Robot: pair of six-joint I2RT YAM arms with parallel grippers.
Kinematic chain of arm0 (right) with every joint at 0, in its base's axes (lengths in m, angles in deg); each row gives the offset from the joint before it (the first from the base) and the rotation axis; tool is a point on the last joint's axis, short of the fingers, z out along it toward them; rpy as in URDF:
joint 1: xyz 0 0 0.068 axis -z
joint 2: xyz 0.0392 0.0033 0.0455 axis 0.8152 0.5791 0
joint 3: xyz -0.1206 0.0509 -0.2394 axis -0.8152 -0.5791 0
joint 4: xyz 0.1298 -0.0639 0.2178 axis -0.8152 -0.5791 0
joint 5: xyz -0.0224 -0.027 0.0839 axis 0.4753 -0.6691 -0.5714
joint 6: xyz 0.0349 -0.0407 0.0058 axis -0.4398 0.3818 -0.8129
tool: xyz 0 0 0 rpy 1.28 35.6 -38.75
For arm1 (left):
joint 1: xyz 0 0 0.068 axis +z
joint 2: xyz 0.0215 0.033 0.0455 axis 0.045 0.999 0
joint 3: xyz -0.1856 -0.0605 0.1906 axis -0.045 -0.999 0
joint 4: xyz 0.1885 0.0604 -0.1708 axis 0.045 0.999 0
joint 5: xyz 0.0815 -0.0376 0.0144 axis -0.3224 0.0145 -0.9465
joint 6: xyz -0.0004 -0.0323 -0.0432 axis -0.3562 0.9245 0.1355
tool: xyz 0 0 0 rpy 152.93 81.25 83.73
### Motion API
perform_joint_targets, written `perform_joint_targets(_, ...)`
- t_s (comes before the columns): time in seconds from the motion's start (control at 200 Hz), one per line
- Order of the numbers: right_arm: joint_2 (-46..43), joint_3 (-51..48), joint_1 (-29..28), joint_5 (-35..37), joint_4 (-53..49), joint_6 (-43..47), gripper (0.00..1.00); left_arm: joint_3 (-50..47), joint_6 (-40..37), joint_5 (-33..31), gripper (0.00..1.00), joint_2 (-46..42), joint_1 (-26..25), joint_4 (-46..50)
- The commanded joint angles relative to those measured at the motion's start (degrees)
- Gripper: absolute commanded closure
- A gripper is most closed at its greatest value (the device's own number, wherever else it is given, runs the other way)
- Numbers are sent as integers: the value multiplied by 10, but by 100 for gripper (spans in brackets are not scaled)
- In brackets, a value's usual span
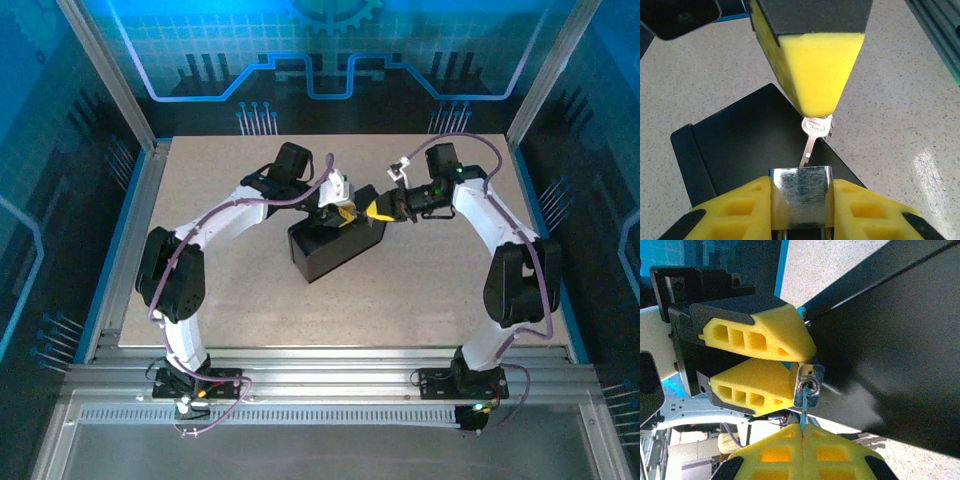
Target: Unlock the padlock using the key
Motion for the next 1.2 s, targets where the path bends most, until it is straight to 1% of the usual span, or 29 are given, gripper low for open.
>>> perform_joint_targets(0.0, 15, 27, -17, -39, -45, 39, 100, -7, -35, 50, 85, -40, -7, -21)
perform_joint_targets(0.24, 41, 43, -18, -35, -56, 43, 100, -13, -44, 61, 86, -40, -6, -29)
perform_joint_targets(0.39, 57, 50, -19, -45, -46, 38, 100, -21, -43, 82, 86, -42, -6, -39)
perform_joint_targets(0.515, 67, 61, -19, -54, -45, 37, 100, -18, -62, 100, 86, -41, -6, -16)
perform_joint_targets(0.6, 71, 65, -18, -61, -44, 38, 100, -12, -73, 102, 85, -41, -6, 3)
perform_joint_targets(0.755, 81, 67, -15, -76, -42, 38, 100, -12, -79, 102, 85, -41, -6, 10)
perform_joint_targets(0.95, 90, 69, -28, -81, -43, 40, 100, -12, -71, 99, 86, -38, -6, 0)
perform_joint_targets(1.05, 88, 67, -40, -80, -26, 20, 100, -16, -53, 102, 86, -38, -6, -22)
perform_joint_targets(1.191, 83, 65, -55, -82, 15, -20, 100, -20, -49, 110, 86, -39, -6, -28)
